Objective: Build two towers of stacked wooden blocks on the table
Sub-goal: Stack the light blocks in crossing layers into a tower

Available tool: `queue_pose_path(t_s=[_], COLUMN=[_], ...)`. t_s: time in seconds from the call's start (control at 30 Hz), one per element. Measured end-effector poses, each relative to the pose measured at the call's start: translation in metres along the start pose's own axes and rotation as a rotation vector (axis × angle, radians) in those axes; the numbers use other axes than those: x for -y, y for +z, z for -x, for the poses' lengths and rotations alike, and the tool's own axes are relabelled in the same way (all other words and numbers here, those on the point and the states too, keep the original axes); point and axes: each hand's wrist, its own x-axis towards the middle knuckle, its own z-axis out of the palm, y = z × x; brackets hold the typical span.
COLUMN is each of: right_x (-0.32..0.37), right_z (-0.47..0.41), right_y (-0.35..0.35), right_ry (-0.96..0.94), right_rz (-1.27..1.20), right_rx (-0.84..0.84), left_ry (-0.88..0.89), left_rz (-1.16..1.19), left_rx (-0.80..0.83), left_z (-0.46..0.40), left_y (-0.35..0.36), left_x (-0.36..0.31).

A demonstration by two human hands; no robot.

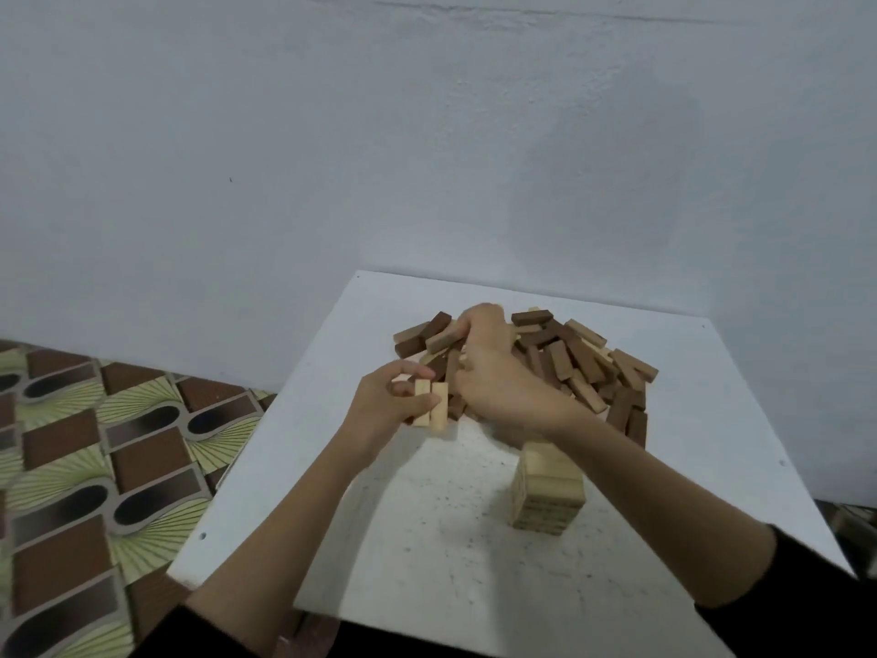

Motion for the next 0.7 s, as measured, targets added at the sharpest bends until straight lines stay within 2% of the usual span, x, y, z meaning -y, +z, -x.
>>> queue_pose_path(t_s=[0.13, 0.23, 0.3, 0.47, 0.57, 0.7], right_x=[-0.001, -0.018, -0.031, -0.056, -0.062, -0.068], right_z=[0.018, 0.025, 0.025, 0.023, 0.021, 0.026], right_y=[0.055, 0.086, 0.101, 0.118, 0.117, 0.113], right_ry=[0.118, 0.306, 0.373, 0.381, 0.366, 0.281], right_rz=[-0.062, -0.155, -0.112, 0.058, 0.016, -0.032], right_rx=[0.149, -0.001, -0.072, -0.137, -0.100, -0.074], left_ry=[-0.015, 0.015, 0.056, 0.114, 0.117, 0.089], left_rz=[-0.205, -0.343, -0.403, -0.523, -0.510, -0.577], left_rx=[-0.030, -0.073, -0.095, -0.097, -0.069, 0.136], left_z=[0.017, 0.024, 0.027, 0.022, 0.022, 0.026], left_y=[-0.011, -0.010, -0.011, -0.018, -0.021, -0.033], left_x=[0.040, 0.050, 0.054, 0.065, 0.066, 0.064])
